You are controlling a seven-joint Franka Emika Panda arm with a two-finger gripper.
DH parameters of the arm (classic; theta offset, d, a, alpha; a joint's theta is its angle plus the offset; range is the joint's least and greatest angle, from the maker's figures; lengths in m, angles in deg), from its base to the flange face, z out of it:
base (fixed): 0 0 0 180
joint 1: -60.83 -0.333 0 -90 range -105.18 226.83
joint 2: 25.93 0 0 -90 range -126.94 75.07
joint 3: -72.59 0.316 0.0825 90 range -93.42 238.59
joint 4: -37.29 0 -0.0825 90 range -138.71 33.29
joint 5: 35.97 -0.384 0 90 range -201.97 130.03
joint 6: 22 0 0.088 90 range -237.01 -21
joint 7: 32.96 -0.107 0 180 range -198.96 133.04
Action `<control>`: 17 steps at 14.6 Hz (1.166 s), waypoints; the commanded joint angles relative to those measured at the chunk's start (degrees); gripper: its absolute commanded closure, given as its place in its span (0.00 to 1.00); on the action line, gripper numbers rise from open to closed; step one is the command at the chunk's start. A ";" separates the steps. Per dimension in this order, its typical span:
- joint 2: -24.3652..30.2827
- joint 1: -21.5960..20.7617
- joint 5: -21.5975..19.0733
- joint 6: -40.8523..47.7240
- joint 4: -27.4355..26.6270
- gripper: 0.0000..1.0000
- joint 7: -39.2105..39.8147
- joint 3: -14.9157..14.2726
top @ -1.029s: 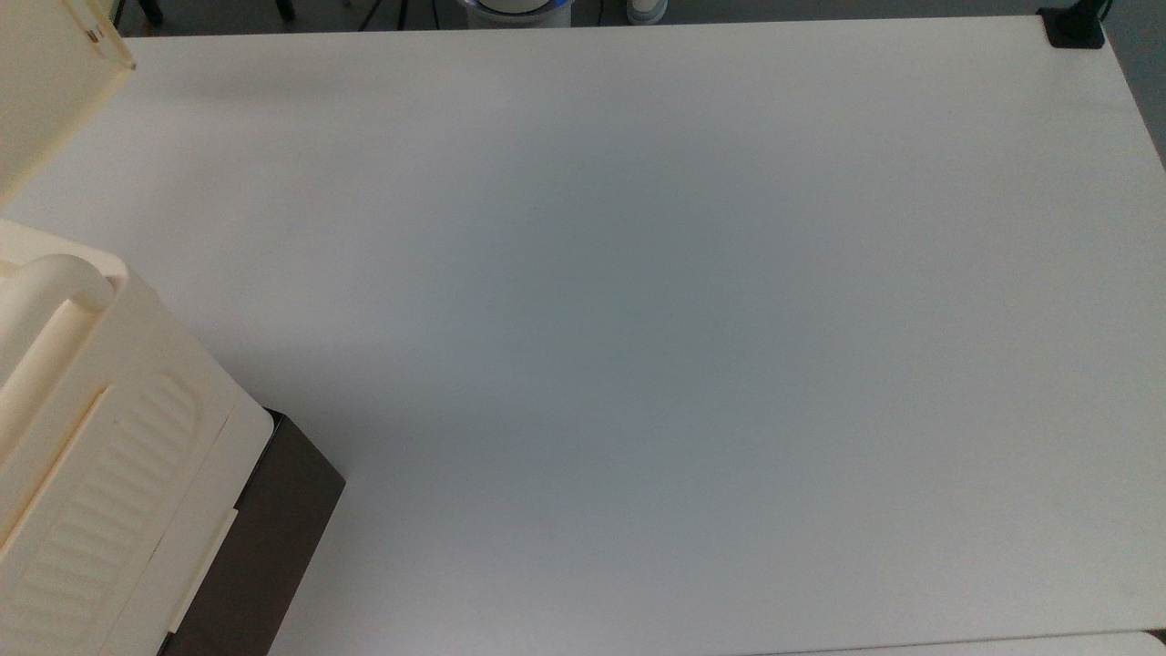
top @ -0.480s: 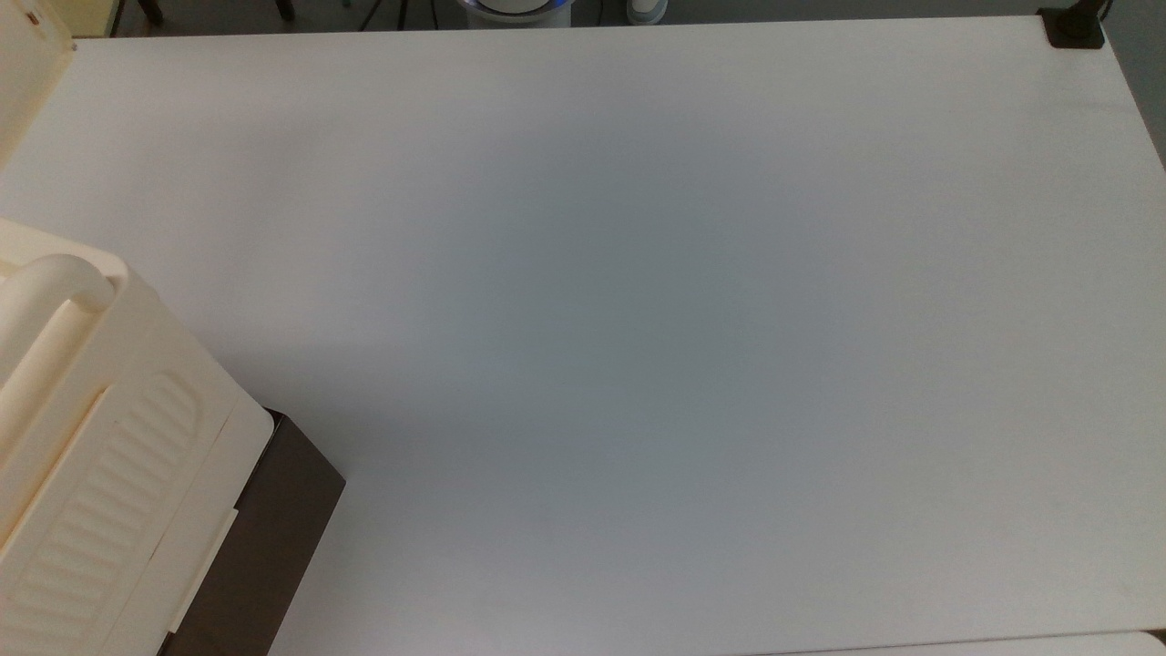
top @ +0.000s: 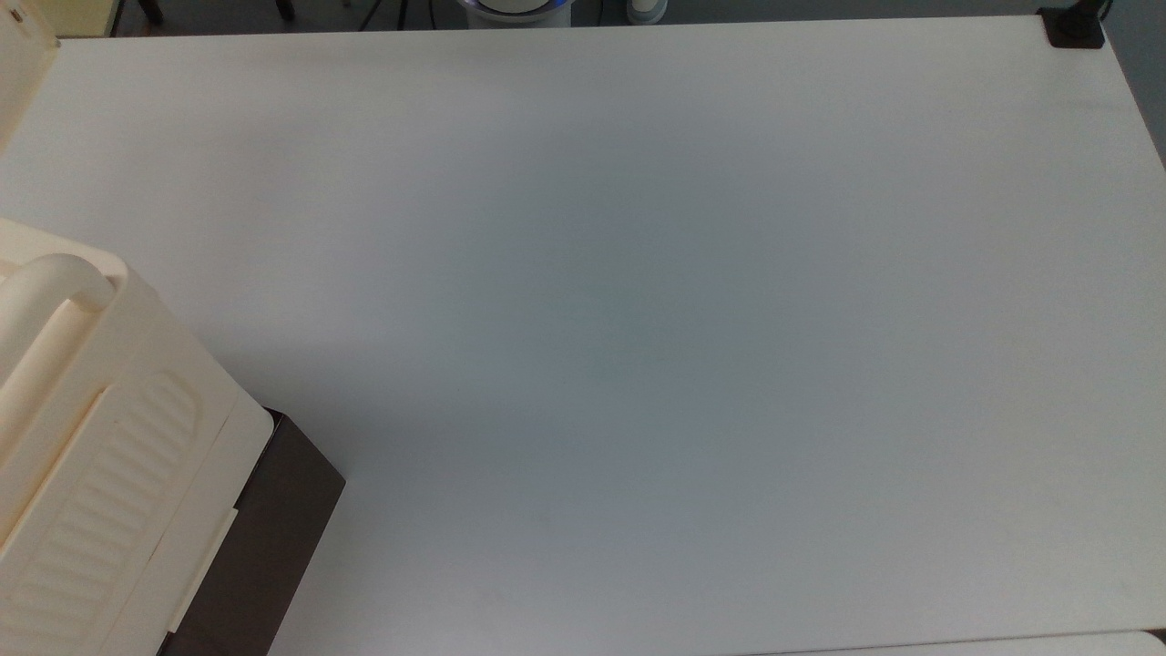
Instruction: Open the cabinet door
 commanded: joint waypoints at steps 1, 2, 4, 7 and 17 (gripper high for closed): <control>-0.85 -12.20 2.39 4.01 -2.53 0.00 -9.27 -0.68; -1.64 -14.93 2.40 4.02 -2.80 0.00 -10.24 -0.77; -3.49 -18.80 2.40 3.59 -3.67 0.00 -10.43 -0.77; -5.69 -20.49 2.48 3.41 -3.85 0.00 -8.94 -0.68; -7.62 -22.16 7.22 3.14 -3.85 0.00 -5.24 -0.16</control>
